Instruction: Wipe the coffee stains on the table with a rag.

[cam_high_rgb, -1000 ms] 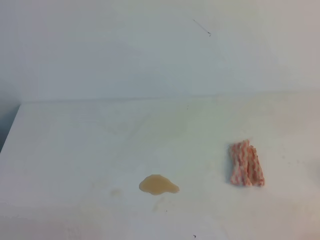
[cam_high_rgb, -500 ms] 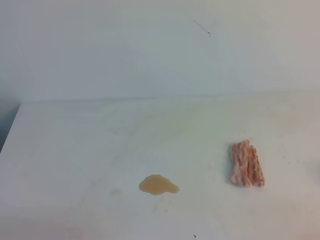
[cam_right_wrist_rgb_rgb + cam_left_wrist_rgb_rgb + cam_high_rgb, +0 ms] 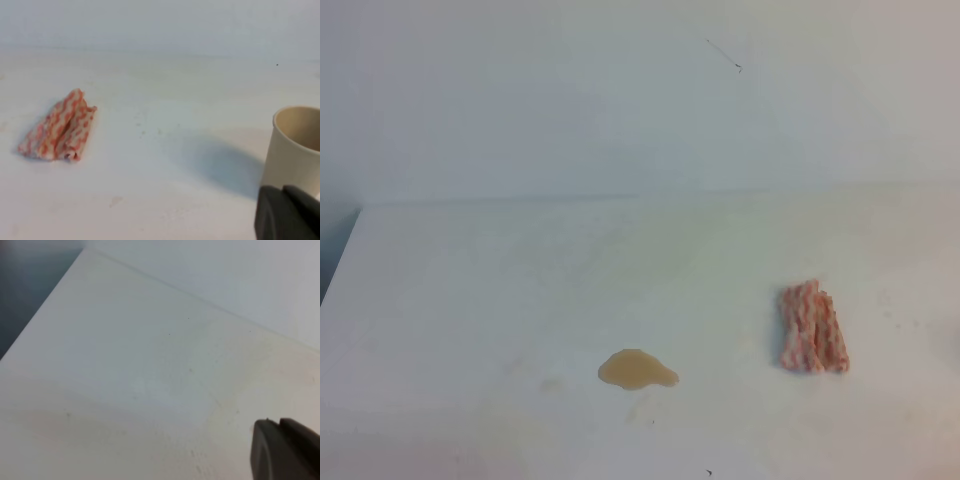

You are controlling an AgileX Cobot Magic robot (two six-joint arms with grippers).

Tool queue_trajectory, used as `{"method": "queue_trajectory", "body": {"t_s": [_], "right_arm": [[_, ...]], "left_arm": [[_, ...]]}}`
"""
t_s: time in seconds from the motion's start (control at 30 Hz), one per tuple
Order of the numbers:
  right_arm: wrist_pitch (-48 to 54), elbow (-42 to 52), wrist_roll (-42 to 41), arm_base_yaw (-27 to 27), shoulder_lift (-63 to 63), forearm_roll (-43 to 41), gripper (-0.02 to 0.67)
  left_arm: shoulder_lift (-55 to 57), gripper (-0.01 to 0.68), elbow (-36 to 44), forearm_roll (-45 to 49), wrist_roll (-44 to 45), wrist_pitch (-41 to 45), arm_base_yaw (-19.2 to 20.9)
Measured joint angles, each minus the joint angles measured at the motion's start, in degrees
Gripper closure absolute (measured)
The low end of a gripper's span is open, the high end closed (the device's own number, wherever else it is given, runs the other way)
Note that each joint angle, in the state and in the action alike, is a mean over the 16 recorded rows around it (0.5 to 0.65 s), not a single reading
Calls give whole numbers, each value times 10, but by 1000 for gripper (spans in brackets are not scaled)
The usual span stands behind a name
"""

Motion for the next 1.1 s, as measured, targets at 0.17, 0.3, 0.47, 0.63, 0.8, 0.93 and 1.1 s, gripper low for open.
{"method": "queue_trajectory", "body": {"t_s": [0.17, 0.3, 0.47, 0.63, 0.8, 0.93, 1.1], "right_arm": [[0, 0, -8, 0, 0, -16, 653], [1, -4, -17, 0, 4, -34, 653], [1, -5, -32, 0, 5, -62, 653], [-7, -8, -43, 0, 7, -86, 653], [-58, -9, -46, 0, 8, -92, 653], [-147, -8, -33, 0, 7, -92, 653], [-320, -6, -6, 0, 6, -89, 653]], "left_arm": [[-1, 674, -2, 0, 0, 0, 0], [-1, 674, -3, 0, 0, 0, 0], [-1, 674, -2, 0, 0, 0, 0], [-1, 674, 0, 0, 0, 0, 0], [-1, 674, 0, 0, 0, 0, 0], [-1, 674, -2, 0, 0, 0, 0], [0, 674, -3, 0, 0, 0, 0]]}}
